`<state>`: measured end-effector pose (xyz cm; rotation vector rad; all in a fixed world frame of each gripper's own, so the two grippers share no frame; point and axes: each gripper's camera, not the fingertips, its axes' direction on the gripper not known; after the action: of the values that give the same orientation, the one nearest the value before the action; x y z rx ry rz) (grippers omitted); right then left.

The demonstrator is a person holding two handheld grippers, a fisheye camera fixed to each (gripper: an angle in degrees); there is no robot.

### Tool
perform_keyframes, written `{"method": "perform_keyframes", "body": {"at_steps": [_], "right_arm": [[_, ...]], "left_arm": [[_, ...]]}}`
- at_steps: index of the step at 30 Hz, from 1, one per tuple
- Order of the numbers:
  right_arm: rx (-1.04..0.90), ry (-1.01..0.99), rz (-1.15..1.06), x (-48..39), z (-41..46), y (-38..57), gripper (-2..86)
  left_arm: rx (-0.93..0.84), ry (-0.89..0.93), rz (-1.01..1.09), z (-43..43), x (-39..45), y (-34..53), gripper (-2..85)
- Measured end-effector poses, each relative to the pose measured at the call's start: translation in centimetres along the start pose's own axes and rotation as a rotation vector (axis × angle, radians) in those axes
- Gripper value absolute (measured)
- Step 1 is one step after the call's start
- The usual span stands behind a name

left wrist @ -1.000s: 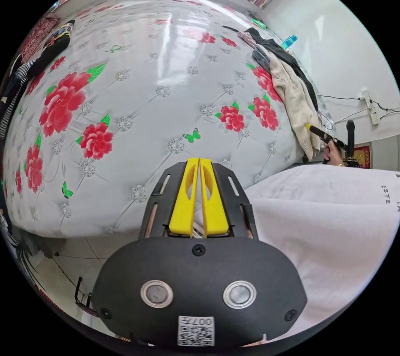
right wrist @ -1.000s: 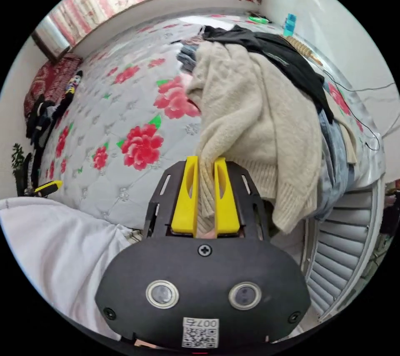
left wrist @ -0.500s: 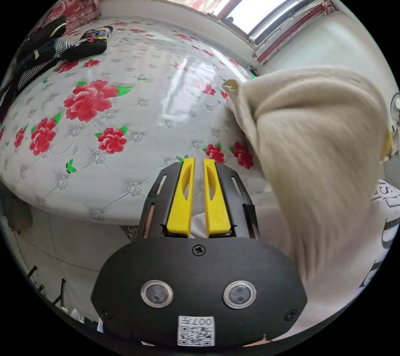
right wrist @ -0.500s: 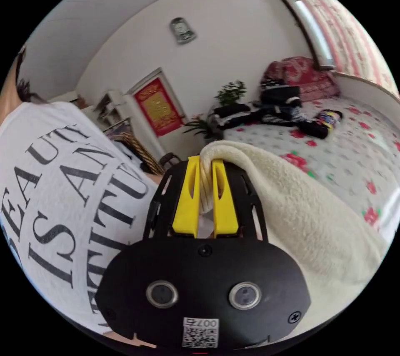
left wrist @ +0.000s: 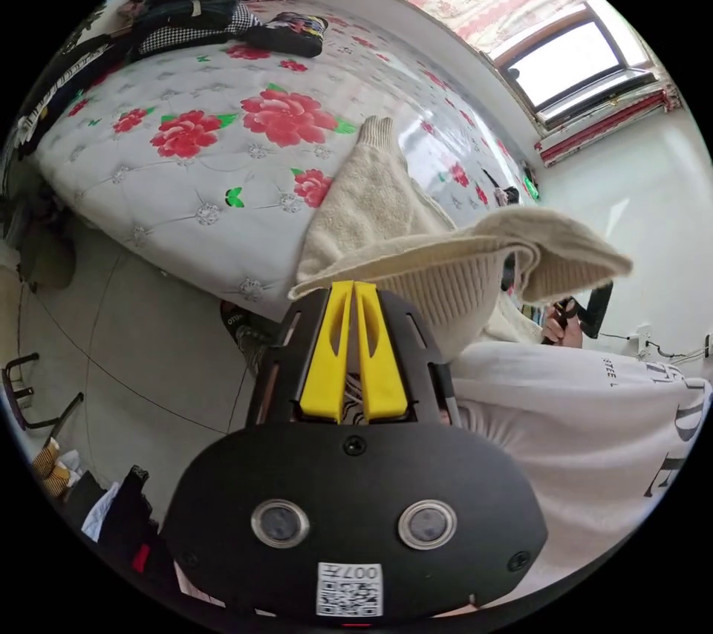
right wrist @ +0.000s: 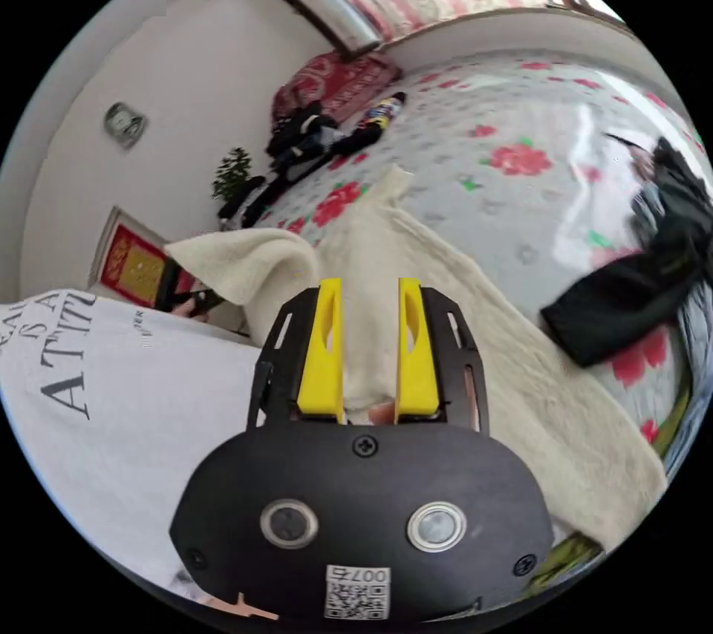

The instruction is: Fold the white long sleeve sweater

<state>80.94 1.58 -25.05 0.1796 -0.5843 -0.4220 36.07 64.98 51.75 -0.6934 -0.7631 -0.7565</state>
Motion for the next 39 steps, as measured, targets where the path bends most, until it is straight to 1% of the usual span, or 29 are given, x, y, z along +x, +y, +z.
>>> {"method": "perform_keyframes", "body": {"at_steps": [4,6,10,11,12,15,17,18,19,20,21,23,24,25,26,27,29,30,32,34,37,39], "right_arm": [[0.023,0.214,0.214,6.0,-1.9,3.0,11.2],[-0.035,0.365,0.282,8.4,-1.2,3.9,12.0],[-0.209,0.495,0.315,10.6,3.3,4.6,12.4],[-0.154,0.575,0.241,9.3,3.9,4.7,11.5],[-0.155,0.615,0.224,8.8,4.7,4.5,10.4],[-0.157,0.589,0.249,8.9,4.7,3.6,7.8],[-0.086,0.489,0.267,8.4,3.2,2.5,5.7],[0.002,0.444,0.236,7.0,1.8,1.7,5.1],[0.046,0.413,0.21,6.1,1.0,1.2,4.8],[0.131,0.347,0.138,3.9,-0.6,-0.1,4.4],[0.168,0.309,0.095,2.7,-1.3,-0.9,4.2],[0.258,0.081,-0.098,-2.9,-3.1,-4.5,3.8],[0.258,-0.068,-0.207,-6.0,-3.0,-6.5,3.7],[0.242,-0.151,-0.263,-7.7,-2.6,-7.5,3.6],[0.177,-0.329,-0.382,-11.2,-1.4,-9.4,3.6],[0.134,-0.413,-0.441,-13.0,-0.6,-10.2,3.6],[-0.066,-0.699,-0.672,-20.5,3.7,-11.9,3.7],[-0.198,-0.799,-0.77,-23.9,6.3,-11.9,3.9],[-0.34,-0.849,-0.839,-27.3,9.9,-11.4,4.4],[-0.398,-0.797,-0.85,-28.4,12.0,-11.2,5.0],[-0.262,-0.811,-0.736,-24.3,11.5,-12.8,5.8],[-0.181,-0.767,-0.594,-19.5,11.0,-14.1,6.0]], "left_arm": [[0.071,-0.077,0.01,-2.7,-0.2,-1.7,-1.0],[0.095,-0.077,0.017,-3.4,-0.1,-2.4,-1.0],[0.077,-0.044,0.084,-2.3,2.2,-3.9,-0.9],[0.071,-0.041,0.096,-1.9,2.7,-4.1,-0.8],[0.059,-0.036,0.128,-1.1,3.9,-4.2,-0.8],[0.035,-0.03,0.218,0.8,7.1,-4.4,-0.3],[0.021,-0.034,0.271,1.6,9.0,-4.6,0.0],[0.018,-0.047,0.303,2.0,10.1,-4.8,0.0],[0.02,-0.067,0.334,2.2,11.0,-5.0,-0.1],[0.02,-0.076,0.346,2.3,11.4,-5.2,-0.1],[0.02,-0.089,0.363,2.4,11.9,-5.6,-0.2],[0.012,-0.092,0.357,2.4,11.9,-6.4,-0.3],[0.009,-0.085,0.334,2.1,11.6,-7.1,-0.3],[0.025,-0.079,0.302,1.4,11.0,-7.7,-0.5],[0.038,-0.077,0.284,1.0,10.7,-7.9,-0.6],[0.062,-0.082,0.245,0.2,9.7,-8.4,-0.7],[0.083,-0.123,0.187,-1.0,8.2,-8.9,-0.9],[0.09,-0.155,0.152,-1.8,7.1,-9.1,-0.9],[0.114,-0.177,0.112,-3.2,5.7,-9.1,-0.9],[0.147,-0.179,0.066,-4.7,4.0,-9.0,-0.9],[0.184,-0.183,0.026,-6.4,2.2,-8.8,-0.9],[0.22,-0.175,-0.015,-7.9,1.3,-9.0,-0.7]]}}
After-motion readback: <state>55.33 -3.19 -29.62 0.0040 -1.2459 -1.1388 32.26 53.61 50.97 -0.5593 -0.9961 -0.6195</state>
